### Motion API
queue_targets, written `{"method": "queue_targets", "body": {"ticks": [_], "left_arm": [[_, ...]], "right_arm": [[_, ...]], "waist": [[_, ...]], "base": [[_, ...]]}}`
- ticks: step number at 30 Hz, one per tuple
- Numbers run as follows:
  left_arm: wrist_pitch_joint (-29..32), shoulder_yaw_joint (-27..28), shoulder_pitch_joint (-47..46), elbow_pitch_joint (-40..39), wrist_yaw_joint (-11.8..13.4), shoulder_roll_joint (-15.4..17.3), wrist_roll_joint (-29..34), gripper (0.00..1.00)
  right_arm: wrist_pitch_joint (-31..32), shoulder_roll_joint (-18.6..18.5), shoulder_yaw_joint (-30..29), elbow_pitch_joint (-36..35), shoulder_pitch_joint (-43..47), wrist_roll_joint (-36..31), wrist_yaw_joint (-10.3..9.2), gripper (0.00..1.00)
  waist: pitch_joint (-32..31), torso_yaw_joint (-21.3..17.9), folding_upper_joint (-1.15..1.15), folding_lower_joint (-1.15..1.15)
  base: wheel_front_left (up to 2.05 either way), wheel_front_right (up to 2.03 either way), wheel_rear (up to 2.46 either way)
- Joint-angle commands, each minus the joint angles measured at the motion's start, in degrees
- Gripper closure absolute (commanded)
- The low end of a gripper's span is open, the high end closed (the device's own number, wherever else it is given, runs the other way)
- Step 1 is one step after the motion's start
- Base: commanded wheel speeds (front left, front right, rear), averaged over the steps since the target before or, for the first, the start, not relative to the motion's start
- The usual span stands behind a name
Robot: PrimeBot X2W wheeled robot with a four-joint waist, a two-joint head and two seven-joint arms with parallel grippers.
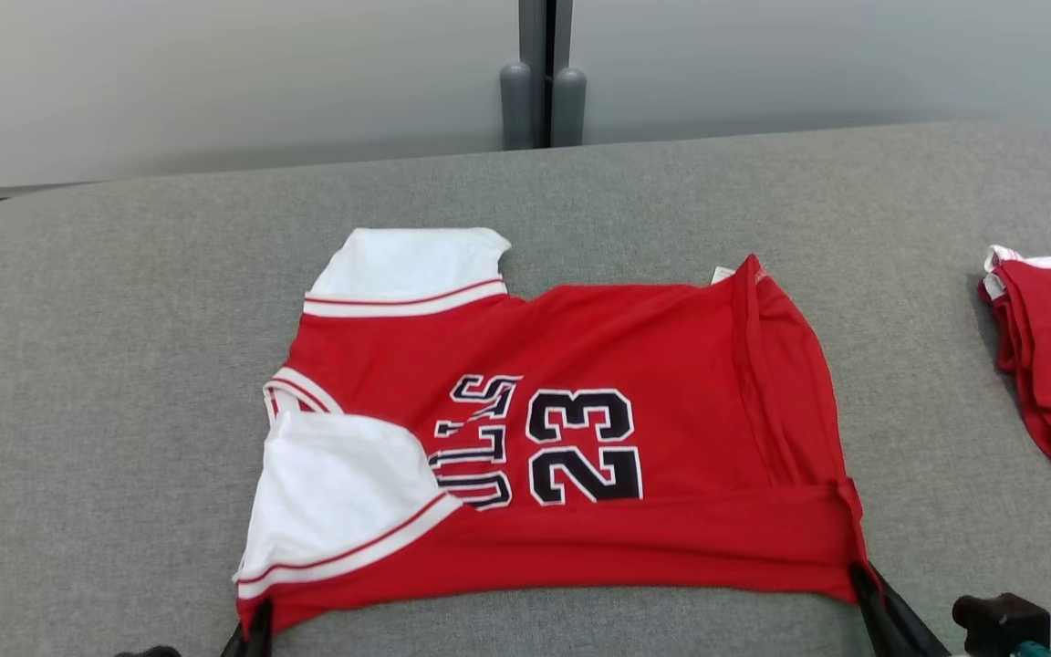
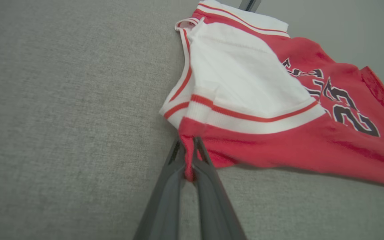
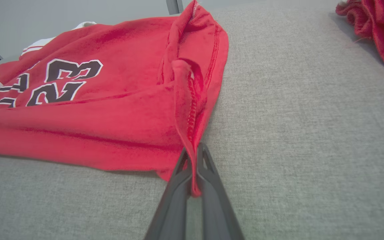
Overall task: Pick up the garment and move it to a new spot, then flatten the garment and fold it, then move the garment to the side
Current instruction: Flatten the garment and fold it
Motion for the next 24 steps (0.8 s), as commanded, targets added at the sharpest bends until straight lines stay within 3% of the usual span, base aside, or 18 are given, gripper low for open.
{"method": "queue_targets", "body": {"ticks": [1,9,10,11,12,13,14,15,20,24], "left_arm": [[0.4,0.2,1.9,-0.7,0.6,0.8,0.1,1.0],[3.4,-0.5,8.3,-4.1,2.2,-0.1,-1.8,1.0],[3.7,-0.8,8.7,-4.2,2.3,-0.2,-1.9,1.0],[4.0,-1.0,9.0,-4.2,2.4,-0.3,-2.0,1.0],[4.2,-1.3,9.2,-4.1,2.4,-0.5,-2.1,1.0],[4.1,-1.5,9.4,-4.2,2.7,-0.5,-2.0,0.68],[3.4,-1.5,9.3,-4.6,3.0,-0.5,-1.4,0.08],[2.4,-1.5,9.2,-5.1,3.4,-0.5,-0.9,0.0],[-4.7,-1.0,7.6,-9.4,7.7,0.8,5.6,0.0],[-6.6,-0.9,6.4,-15.4,10.3,1.5,9.8,0.0]], "right_arm": [[0.6,-0.7,-0.1,0.0,1.5,0.8,-0.06,1.0],[2.2,-2.4,-0.9,0.5,5.9,1.9,-0.09,1.0],[2.3,-2.5,-1.0,0.7,6.1,1.9,-0.09,0.95],[2.3,-2.4,-1.2,1.0,6.2,1.9,-0.09,0.83],[2.5,-2.2,-1.3,1.4,6.5,2.1,-0.09,0.58],[2.3,-2.1,-1.3,1.4,6.4,2.1,-0.09,0.0],[1.9,-2.0,-1.2,1.1,6.4,1.9,-0.09,0.0],[1.4,-1.9,-1.4,0.4,6.2,2.0,-0.08,0.0],[-0.6,-1.8,-4.8,-6.1,4.7,-0.6,-0.08,0.0],[-0.9,-0.4,-8.9,-12.8,3.2,-4.5,-0.07,0.0]], "waist": [[-1.9,0.7,0.0,0.0],[-4.6,1.4,0.0,0.0],[-4.8,1.3,0.0,0.0],[-4.9,1.2,0.0,0.0],[-5.0,1.2,0.0,0.0],[-5.1,1.1,0.0,0.0],[-5.3,1.0,0.0,0.0],[-5.4,0.9,0.0,0.0],[-6.0,-0.5,0.0,0.0],[-6.6,-1.7,0.0,0.0]], "base": [[0.0,0.0,0.0],[0.0,0.0,0.0],[0.0,0.0,0.0],[0.0,0.0,0.0],[0.0,0.0,0.0],[0.0,0.0,0.0],[0.0,0.0,0.0],[0.0,0.0,0.0],[0.0,0.0,0.0],[0.0,0.0,0.0]]}}
